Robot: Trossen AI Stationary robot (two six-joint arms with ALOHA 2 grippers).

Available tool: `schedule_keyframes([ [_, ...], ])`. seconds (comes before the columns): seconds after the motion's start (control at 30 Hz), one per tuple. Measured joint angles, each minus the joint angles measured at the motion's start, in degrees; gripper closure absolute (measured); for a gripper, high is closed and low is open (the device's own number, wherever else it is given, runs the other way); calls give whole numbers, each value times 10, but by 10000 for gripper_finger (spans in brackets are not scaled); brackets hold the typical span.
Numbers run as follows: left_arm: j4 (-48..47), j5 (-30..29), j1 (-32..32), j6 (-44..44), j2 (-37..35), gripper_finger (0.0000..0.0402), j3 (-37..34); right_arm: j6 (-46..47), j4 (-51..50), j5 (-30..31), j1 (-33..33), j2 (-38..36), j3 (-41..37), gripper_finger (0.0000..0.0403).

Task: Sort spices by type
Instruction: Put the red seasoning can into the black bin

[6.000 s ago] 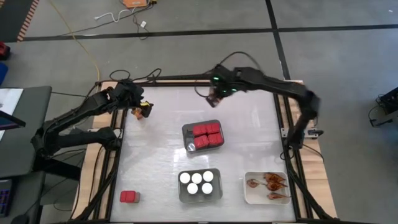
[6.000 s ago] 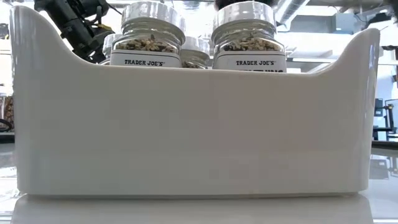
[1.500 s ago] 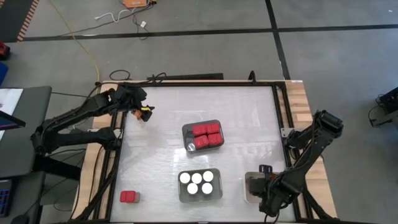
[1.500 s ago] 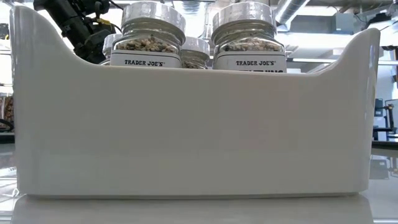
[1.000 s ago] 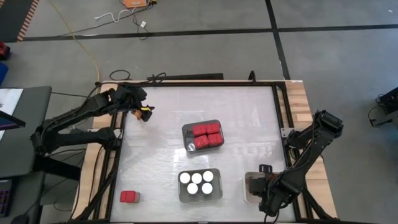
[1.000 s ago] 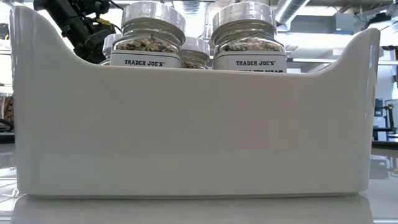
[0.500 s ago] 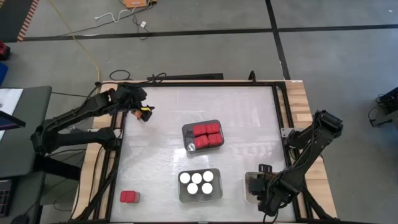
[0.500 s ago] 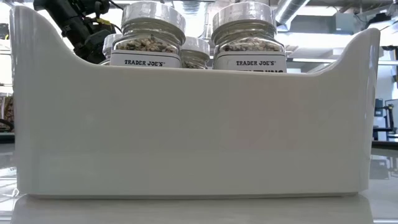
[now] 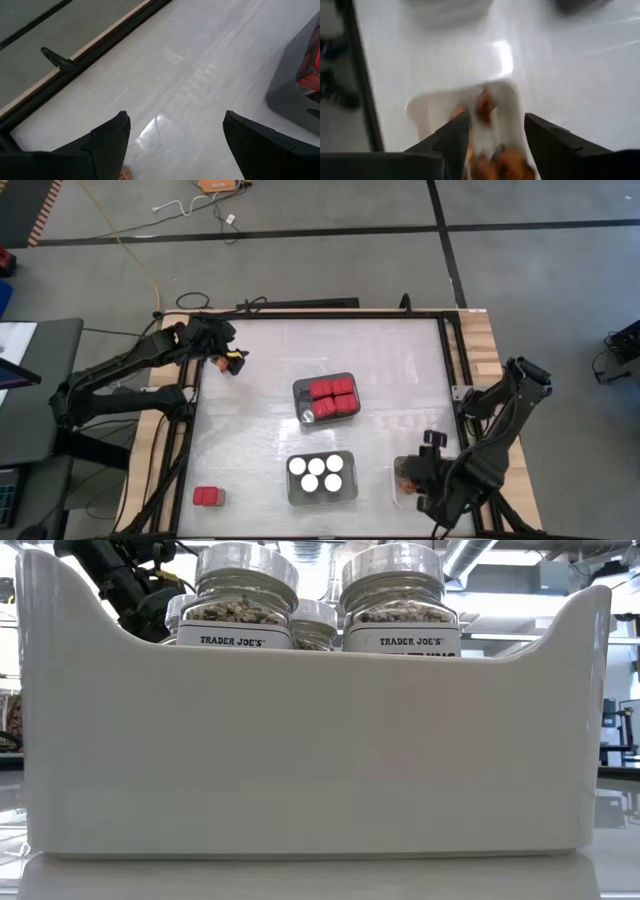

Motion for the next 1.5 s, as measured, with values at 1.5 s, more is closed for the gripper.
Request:
schedule_keyframes([
  [1.5, -184, -73, -595, -514, 88, 95, 93, 151, 307, 263, -180, -300, -348, 253],
])
